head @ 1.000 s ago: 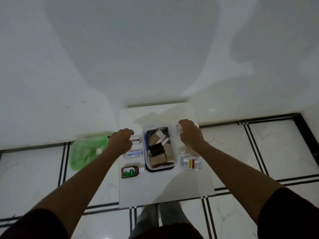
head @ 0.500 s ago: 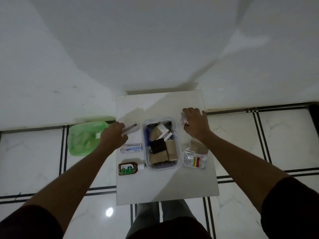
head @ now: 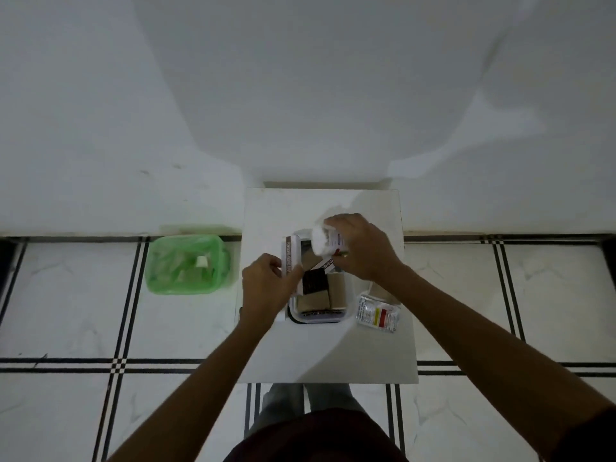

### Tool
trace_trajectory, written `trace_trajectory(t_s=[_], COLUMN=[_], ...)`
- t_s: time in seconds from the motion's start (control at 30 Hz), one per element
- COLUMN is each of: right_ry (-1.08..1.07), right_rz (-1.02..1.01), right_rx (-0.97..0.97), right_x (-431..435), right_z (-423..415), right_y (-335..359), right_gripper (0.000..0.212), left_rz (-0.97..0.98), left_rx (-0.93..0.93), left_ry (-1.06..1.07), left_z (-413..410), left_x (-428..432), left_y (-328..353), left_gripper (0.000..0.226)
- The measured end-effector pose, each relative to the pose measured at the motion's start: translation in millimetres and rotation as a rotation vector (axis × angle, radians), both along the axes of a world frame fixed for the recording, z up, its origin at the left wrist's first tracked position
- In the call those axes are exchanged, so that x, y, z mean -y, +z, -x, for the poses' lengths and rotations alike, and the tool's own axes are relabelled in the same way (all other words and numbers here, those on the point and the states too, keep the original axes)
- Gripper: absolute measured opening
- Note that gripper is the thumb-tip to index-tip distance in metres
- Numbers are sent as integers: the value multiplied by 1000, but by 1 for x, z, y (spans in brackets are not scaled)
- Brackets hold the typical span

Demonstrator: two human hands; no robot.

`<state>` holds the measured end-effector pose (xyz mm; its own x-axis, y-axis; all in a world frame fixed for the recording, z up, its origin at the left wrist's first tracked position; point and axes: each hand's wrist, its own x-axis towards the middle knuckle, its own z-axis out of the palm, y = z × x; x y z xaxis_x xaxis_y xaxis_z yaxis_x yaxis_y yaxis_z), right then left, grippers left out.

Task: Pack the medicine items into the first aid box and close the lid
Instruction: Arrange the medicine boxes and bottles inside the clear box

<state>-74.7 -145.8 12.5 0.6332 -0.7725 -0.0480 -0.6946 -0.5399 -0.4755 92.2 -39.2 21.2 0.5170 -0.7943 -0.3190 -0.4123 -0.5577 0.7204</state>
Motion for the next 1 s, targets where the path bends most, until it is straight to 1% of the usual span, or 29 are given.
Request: trace_trajectory(t_s=[0.1, 0.23, 0.33, 0.43, 0.53, 0.6, 0.67, 0.73, 0.8, 0.9, 1.0], right_ry=[98, 50, 28, 4, 16, 27, 37, 38, 26, 9, 21], right_rz=[42, 65, 112, 164, 175, 172, 161, 162, 182, 193, 149], right_rx=[-79, -167, -202, -192, -201, -205, -192, -192, -199, -199, -174], right_x=[-5, -8, -8, -8, -9, -8, -7, -7, -9, -11, -11], right_z=[-7, -14, -17, -19, -19, -19, -19, -19, -20, -19, -11], right_y=[-21, -42, -51, -57, -62, -65, -68, -69, -70, -71, -66], right_gripper=[66, 62, 50, 37, 36, 41, 44, 44, 44, 44, 60], left_rz=[-20, -28, -8, -14, -39, -65, -106, -158, -199, -190, -146], left_rx=[35, 177, 268, 409, 601, 664, 682, 691, 686, 630, 546], left_ry=[0, -56, -134, -184, -241, -248, -277, -328, -349, -324, -326], left_z=[14, 18, 21, 24, 27, 29, 28, 27, 26, 24, 20], left_x=[2, 9, 15, 13, 5, 5, 8, 9, 9, 10, 8], left_y=[-14, -36, -45, -57, -73, -78, -82, -84, -82, -79, -74], left_gripper=[31, 37, 34, 33, 27, 23, 24, 34, 40, 35, 36])
